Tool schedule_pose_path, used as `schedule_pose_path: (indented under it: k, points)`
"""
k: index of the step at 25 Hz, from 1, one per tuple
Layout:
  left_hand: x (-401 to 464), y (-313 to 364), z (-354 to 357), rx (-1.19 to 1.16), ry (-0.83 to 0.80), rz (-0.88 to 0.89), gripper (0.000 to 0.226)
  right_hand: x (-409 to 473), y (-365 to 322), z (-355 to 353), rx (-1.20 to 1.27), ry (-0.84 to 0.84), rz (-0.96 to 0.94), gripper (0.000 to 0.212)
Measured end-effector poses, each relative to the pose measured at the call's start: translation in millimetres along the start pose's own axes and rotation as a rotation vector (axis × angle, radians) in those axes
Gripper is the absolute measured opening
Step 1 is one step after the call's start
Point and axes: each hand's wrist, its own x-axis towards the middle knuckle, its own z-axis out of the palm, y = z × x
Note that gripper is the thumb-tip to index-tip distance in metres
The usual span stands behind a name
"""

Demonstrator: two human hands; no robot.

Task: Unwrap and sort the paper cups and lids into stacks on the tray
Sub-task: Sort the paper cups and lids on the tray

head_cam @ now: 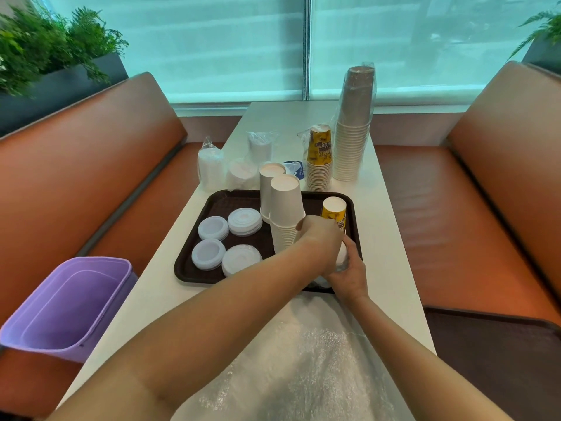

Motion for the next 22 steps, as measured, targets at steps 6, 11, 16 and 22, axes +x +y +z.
schedule_pose_path:
  k: [6,11,16,22]
  points:
    - [-34,-39,-19,-0.468,0.546,-0.189,0.071,3,3,2,-0.063,0.019,0.031,0.069]
    - [-20,-71,-1,-1.031,0.957,-0.483,0.076,3,2,4,-0.118,-0.003,0.058,0.069]
    - [6,-82,29,-1.626,1.009,-0.495,0.083,4,0,5,-0.126,-0.011,0.069,0.065]
    - [31,-67,77,-1.511,0.735,-0.524,0.085,4,2,5,-0.108,-0.007,0.056,0.059]
